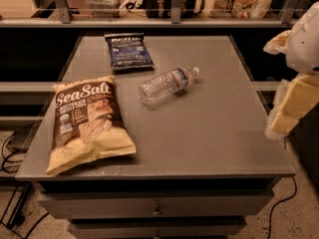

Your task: Pick brown chip bag

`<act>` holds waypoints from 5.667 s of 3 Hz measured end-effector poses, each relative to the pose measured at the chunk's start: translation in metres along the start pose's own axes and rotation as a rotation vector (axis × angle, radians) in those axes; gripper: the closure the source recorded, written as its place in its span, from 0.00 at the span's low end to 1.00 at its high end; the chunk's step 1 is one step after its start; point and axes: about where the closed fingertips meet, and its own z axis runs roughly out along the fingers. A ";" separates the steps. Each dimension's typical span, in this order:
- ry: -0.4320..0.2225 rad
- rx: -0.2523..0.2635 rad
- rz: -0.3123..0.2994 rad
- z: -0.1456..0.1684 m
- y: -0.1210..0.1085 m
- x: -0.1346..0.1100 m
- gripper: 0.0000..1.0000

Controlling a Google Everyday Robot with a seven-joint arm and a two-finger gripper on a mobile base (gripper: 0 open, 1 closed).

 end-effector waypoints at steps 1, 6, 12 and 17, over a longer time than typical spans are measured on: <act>-0.136 0.004 -0.087 0.013 0.002 -0.045 0.00; -0.482 -0.185 -0.232 0.088 0.036 -0.212 0.00; -0.644 -0.418 0.074 0.208 0.096 -0.279 0.42; -0.639 -0.091 -0.084 0.068 -0.022 -0.259 1.00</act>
Offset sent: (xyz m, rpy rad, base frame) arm 0.0314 0.1659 -0.0040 0.3888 -0.1144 0.3579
